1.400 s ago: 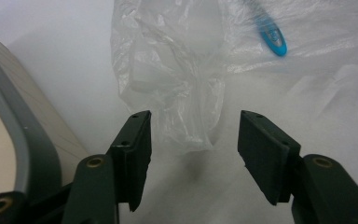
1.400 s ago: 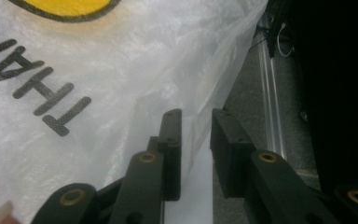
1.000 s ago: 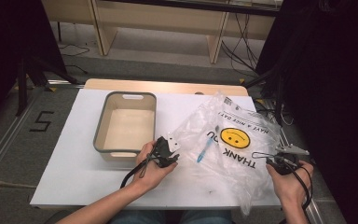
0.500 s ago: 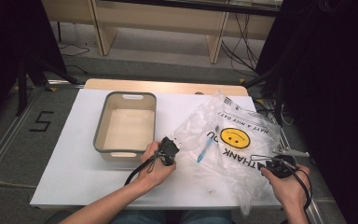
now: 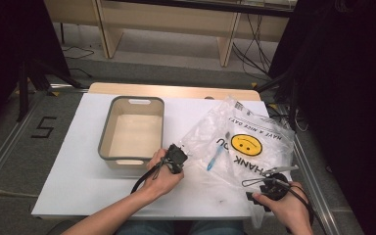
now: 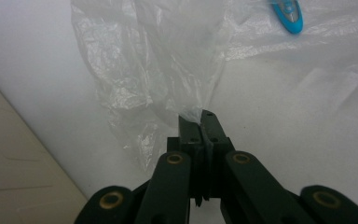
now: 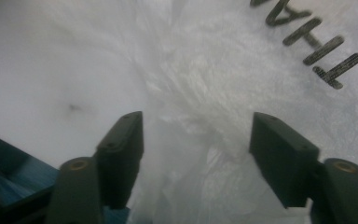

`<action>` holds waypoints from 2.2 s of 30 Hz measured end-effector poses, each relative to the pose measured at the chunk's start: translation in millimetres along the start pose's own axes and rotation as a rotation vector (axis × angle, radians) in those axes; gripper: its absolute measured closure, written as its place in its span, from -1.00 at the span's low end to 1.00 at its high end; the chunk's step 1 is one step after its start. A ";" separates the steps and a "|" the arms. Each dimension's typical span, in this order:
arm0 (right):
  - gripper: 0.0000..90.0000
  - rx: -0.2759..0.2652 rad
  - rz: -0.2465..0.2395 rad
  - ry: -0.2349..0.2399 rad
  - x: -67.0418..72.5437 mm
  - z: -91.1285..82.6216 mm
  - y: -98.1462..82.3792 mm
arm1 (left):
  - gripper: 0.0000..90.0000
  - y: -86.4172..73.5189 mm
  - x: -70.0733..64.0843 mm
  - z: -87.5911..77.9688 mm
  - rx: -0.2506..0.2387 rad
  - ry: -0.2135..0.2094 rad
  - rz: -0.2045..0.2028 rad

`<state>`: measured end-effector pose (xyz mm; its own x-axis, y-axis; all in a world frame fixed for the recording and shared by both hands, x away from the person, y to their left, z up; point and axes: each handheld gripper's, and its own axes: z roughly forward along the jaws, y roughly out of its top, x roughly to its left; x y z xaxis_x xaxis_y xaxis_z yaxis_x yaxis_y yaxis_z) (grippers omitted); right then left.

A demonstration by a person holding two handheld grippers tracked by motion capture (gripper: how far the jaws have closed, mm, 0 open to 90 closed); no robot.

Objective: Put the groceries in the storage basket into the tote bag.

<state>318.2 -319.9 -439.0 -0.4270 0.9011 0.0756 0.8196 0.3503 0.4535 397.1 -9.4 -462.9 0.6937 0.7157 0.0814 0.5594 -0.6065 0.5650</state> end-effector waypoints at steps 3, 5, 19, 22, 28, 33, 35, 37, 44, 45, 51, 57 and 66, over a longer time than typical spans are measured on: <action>0.49 0.059 -0.059 -0.026 -1.5 5.5 -1.8 | 0.99 -1.0 -0.1 -1.1 0.008 -0.008 0.003; 0.80 0.060 -0.081 -0.043 -2.7 5.0 -1.8 | 0.99 -1.9 -0.6 -1.8 0.010 -0.013 0.001; 1.00 -0.020 -0.116 -0.210 -28.0 2.9 1.8 | 0.99 -9.1 -19.3 -16.3 0.016 -0.128 0.018; 1.00 -0.056 -0.099 -0.239 -34.5 6.3 3.7 | 0.99 -10.9 -27.8 -21.3 0.008 -0.155 0.035; 1.00 -0.133 -0.080 -0.259 -42.2 11.5 8.4 | 0.99 -14.9 -40.0 -31.4 -0.009 -0.193 0.074; 1.00 -0.176 -0.071 -0.251 -44.3 16.0 13.7 | 0.99 -18.0 -41.3 -41.0 -0.038 -0.199 0.078; 1.00 -0.175 -0.070 -0.238 -44.4 17.9 15.1 | 0.99 -19.2 -39.8 -43.7 -0.059 -0.192 0.076; 1.00 -0.177 -0.065 -0.224 -43.1 19.0 15.2 | 0.93 -20.5 -37.6 -45.4 -0.085 -0.197 0.074; 0.57 -0.239 -0.023 -0.195 -36.8 -1.6 10.2 | 0.04 -24.2 -35.6 -56.7 -0.218 -0.128 0.095; 0.48 -0.262 -0.017 -0.184 -36.5 -5.8 8.8 | -0.05 -25.1 -34.4 -57.8 -0.223 -0.118 0.103; 0.09 -0.371 -0.016 -0.132 -34.8 -21.9 2.8 | -0.36 -34.2 -34.1 -60.4 -0.241 -0.079 0.093; -0.11 -0.358 0.027 -0.073 -35.6 -11.9 -7.9 | -0.41 -41.3 -32.2 -53.1 -0.231 -0.101 0.089; -0.17 -0.384 0.035 -0.078 -37.8 -10.9 -8.8 | -0.35 -45.6 -31.6 -45.3 -0.215 -0.114 0.081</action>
<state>323.0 -359.9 -436.2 -0.3582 0.9329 0.0359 0.6241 0.2107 0.7524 329.1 11.4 -454.0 0.7856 0.6169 0.0475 0.3990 -0.5639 0.7231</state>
